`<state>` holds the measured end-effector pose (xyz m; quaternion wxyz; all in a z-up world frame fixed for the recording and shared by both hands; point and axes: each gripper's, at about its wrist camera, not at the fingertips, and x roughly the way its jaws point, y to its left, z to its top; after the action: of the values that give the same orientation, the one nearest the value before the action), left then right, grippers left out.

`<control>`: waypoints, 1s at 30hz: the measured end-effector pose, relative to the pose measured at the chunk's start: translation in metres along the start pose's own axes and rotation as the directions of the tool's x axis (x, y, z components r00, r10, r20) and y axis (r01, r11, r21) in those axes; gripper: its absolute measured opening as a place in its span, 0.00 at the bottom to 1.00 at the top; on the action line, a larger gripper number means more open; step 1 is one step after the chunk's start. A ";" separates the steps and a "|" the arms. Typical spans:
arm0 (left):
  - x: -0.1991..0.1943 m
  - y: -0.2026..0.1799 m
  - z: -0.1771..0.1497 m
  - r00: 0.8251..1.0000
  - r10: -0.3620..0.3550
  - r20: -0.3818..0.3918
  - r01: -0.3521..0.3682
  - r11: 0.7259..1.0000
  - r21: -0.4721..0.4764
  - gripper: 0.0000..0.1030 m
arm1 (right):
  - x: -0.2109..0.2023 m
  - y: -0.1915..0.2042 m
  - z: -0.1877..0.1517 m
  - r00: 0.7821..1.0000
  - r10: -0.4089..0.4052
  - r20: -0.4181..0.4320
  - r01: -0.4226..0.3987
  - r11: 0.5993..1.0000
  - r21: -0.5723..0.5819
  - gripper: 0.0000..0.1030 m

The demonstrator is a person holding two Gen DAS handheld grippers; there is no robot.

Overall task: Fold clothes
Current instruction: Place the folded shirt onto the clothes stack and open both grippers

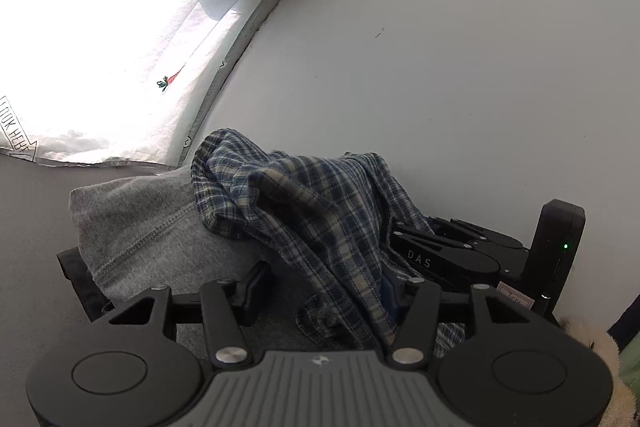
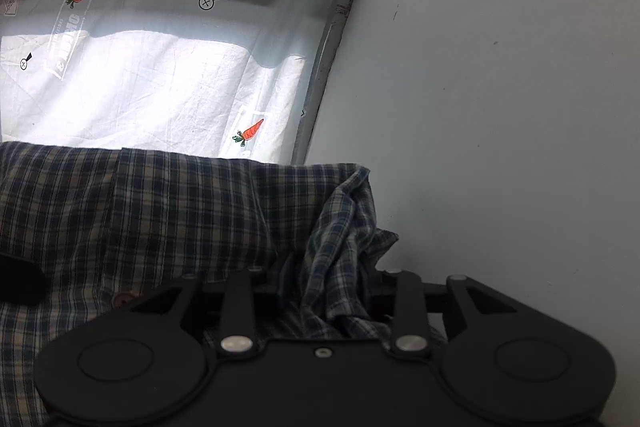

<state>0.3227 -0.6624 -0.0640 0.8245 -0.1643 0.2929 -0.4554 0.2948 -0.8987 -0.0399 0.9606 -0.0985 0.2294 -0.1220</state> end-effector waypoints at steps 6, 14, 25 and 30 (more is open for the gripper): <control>-0.011 -0.015 -0.001 0.999 0.036 0.016 -0.036 0.998 0.048 0.60 | -0.015 0.008 0.010 0.994 -0.099 0.036 0.102 0.992 -0.072 0.53; -0.020 -0.016 0.000 0.998 0.058 0.002 -0.058 0.998 0.039 0.62 | -0.063 0.022 0.036 0.984 -0.017 0.177 0.036 0.994 -0.107 0.19; -0.033 -0.014 0.008 0.997 0.074 0.008 -0.074 0.992 0.103 0.80 | -0.020 0.003 0.026 0.995 -0.073 -0.061 0.077 0.994 0.072 0.27; -0.075 -0.023 0.015 0.981 0.138 0.135 -0.165 0.961 0.220 0.93 | -0.067 0.014 0.036 0.988 -0.141 0.068 0.137 0.989 0.053 0.73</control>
<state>0.2868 -0.6109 -0.0150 0.8863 -0.0715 0.2007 -0.4111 0.2563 -0.8618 0.0155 0.9594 -0.0952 0.1845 -0.1907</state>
